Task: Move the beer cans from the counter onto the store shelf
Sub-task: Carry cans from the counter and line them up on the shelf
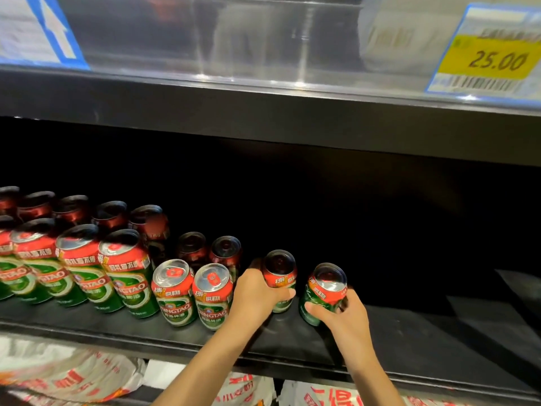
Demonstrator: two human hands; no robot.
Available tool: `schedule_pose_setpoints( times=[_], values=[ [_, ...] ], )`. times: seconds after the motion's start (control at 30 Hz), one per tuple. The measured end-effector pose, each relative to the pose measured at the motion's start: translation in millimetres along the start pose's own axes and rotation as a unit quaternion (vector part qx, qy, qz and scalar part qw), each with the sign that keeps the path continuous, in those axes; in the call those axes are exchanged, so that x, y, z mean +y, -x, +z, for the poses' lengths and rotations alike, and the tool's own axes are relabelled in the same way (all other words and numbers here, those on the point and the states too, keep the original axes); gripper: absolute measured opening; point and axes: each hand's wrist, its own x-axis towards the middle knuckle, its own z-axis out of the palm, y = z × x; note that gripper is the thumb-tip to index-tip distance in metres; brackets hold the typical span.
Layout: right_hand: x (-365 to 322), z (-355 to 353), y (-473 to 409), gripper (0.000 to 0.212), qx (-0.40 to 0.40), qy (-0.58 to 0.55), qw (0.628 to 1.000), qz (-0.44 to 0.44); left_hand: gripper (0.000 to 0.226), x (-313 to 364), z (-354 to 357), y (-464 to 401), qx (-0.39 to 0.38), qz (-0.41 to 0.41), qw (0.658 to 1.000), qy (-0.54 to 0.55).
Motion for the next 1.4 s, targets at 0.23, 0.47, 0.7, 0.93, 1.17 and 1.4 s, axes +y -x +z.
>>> schedule_pose_setpoints(
  times=[0.23, 0.47, 0.7, 0.93, 1.17, 1.4],
  values=[
    [4, 9, -19, 0.043, 0.001, 0.014, 1.000, -0.015, 0.060, 0, -2, -11, 0.005, 0.027, 0.999, 0.019],
    [14, 14, -32, 0.046, 0.001, 0.010, 1.000, 0.002, 0.063, -7, 3, -20, 0.016, 0.024, 0.999, 0.039],
    [10, 20, -34, 0.049, 0.005, -0.014, 0.999, -0.044, 0.060, -12, 10, -13, 0.037, 0.051, 0.995, 0.075],
    [23, 15, -31, 0.059, -0.019, 0.034, 0.998, -0.047, 0.040, -29, 29, 4, 0.096, 0.050, 0.993, 0.041],
    [30, 20, -26, 0.046, 0.002, 0.095, 0.995, -0.036, 0.045, -48, 46, 2, 0.133, 0.057, 0.989, -0.033],
    [36, 25, -29, 0.066, 0.037, 0.089, 0.994, -0.041, 0.043, -56, 47, 1, 0.164, 0.084, 0.982, -0.035]
  ],
)
